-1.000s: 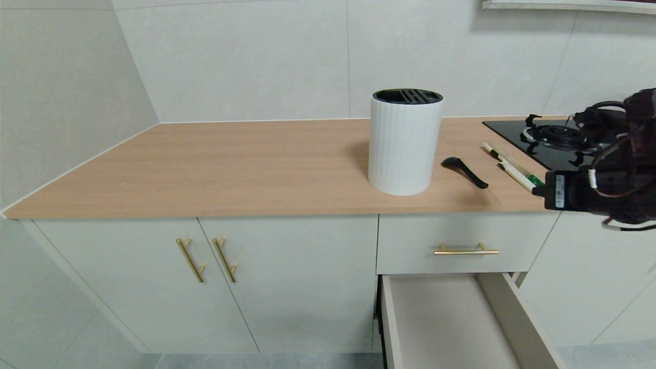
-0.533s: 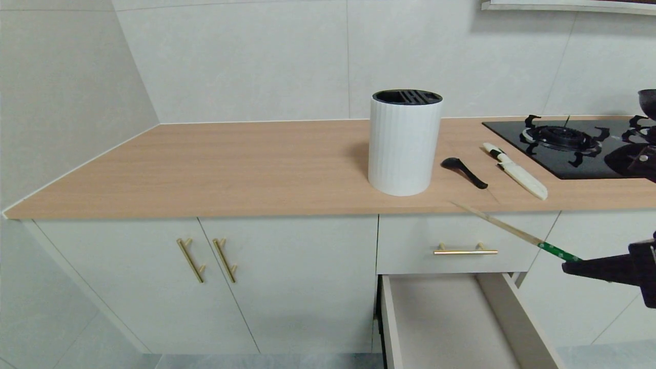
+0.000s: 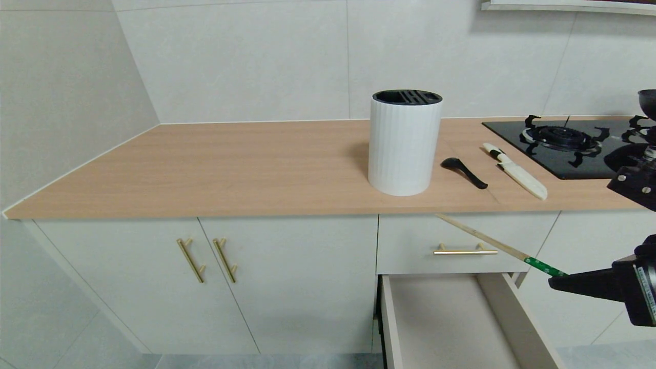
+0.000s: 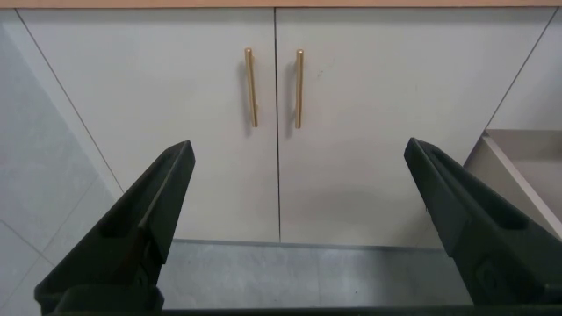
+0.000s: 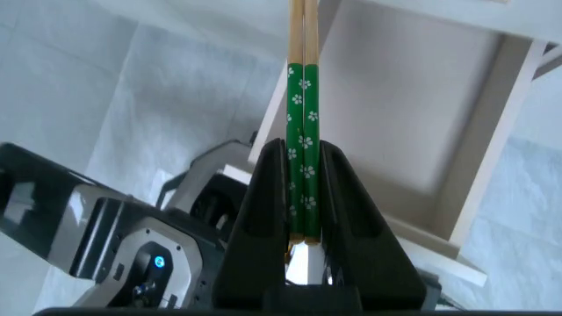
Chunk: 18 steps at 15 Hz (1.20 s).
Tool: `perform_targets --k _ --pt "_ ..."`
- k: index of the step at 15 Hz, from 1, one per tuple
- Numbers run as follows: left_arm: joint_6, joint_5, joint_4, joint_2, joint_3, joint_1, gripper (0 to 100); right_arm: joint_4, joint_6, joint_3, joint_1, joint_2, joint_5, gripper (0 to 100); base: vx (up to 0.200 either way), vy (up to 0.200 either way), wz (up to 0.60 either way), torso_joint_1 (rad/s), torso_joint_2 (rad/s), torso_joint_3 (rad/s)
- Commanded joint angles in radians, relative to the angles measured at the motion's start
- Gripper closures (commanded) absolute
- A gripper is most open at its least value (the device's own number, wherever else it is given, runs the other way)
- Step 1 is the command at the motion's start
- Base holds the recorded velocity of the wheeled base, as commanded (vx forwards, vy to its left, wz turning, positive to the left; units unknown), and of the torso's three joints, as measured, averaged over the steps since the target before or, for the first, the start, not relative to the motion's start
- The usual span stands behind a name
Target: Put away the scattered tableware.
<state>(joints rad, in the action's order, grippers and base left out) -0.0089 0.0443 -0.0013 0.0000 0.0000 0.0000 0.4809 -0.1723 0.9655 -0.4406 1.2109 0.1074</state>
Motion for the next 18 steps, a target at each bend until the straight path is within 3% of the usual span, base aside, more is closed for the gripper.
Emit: perform_targets --k 1,14,18 --pt "0.0 0.0 0.0 0.0 0.0 0.0 0 -0.001 0.002 -0.01 -0.003 0.029 0.0 100 0.0 0.0 0.0 0.0 0.0 0.0" --pt "0.0 0.0 0.0 0.0 0.0 0.0 0 -0.048 0.053 -0.079 -0.006 0.203 -0.005 100 0.0 0.0 0.0 0.0 0.0 0.0" --pt "0.0 0.0 0.0 0.0 0.0 0.0 0 -0.082 0.053 -0.096 -0.006 0.231 -0.006 100 0.0 0.0 0.0 -0.106 0.28 0.182"
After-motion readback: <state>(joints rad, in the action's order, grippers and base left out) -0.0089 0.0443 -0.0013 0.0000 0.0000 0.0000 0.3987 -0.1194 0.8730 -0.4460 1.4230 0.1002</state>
